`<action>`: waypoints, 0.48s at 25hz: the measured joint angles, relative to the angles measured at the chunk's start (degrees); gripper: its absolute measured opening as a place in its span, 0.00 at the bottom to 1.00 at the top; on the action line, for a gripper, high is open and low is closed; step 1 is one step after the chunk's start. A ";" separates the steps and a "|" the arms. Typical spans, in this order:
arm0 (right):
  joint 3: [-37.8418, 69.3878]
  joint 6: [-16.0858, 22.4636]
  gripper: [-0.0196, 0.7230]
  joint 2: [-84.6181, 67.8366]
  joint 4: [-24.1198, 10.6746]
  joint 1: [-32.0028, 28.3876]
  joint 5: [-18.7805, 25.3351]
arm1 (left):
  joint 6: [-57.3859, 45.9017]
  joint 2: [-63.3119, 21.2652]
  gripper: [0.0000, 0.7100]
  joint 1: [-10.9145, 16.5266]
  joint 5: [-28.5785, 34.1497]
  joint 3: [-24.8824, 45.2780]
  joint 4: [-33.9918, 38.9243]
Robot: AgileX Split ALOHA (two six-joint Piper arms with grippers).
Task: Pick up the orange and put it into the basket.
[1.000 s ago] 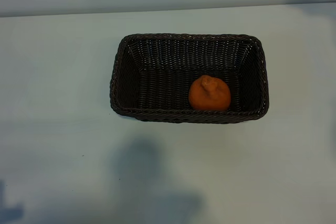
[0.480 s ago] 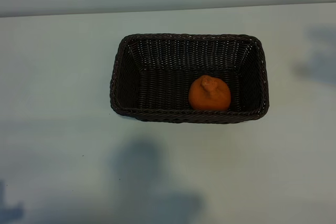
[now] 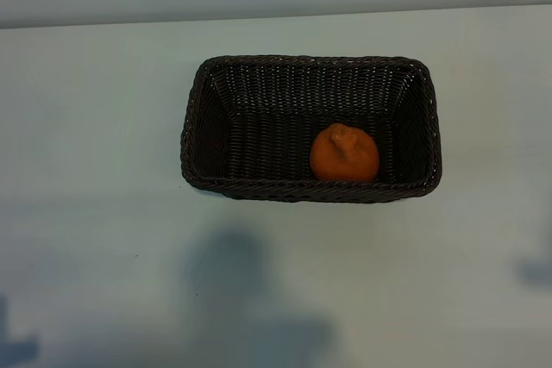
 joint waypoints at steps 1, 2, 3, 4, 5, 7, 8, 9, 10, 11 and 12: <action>1.97 0.42 0.70 -1.92 -0.10 0.00 -1.09 | 0.00 0.00 0.79 0.00 0.00 0.00 0.00; 3.80 0.42 0.70 -3.94 -0.10 0.00 -1.63 | 0.00 0.00 0.79 0.00 0.00 0.00 0.00; 5.50 1.02 0.70 -5.59 -0.10 0.00 -1.85 | 0.00 0.00 0.79 0.00 0.00 0.00 0.00; 6.87 1.45 0.70 -6.93 -0.10 0.00 -1.91 | 0.00 0.00 0.79 0.00 0.00 0.00 0.00; 8.45 1.69 0.70 -7.91 -0.14 0.00 -1.85 | 0.00 0.00 0.79 0.00 0.00 0.00 0.00; 11.36 1.97 0.70 -10.04 -0.14 0.00 -1.63 | 0.00 0.00 0.79 0.00 0.00 0.00 0.00; 12.44 2.05 0.70 -10.74 -0.14 0.00 -1.51 | 0.00 0.00 0.79 0.00 0.00 0.00 0.00; 13.63 2.10 0.70 -11.27 -0.14 0.00 -1.41 | 0.00 0.00 0.79 0.00 0.00 0.00 0.00; 14.91 2.10 0.70 -11.37 -0.14 0.00 -1.37 | 0.00 0.00 0.79 0.00 0.00 0.00 0.00; 15.94 2.10 0.70 -11.37 -0.14 0.00 -1.23 | 0.00 0.00 0.79 0.00 0.00 0.00 0.00; 17.00 2.10 0.70 -11.37 -0.18 0.00 -0.56 | 0.00 0.00 0.79 0.00 0.00 0.00 0.00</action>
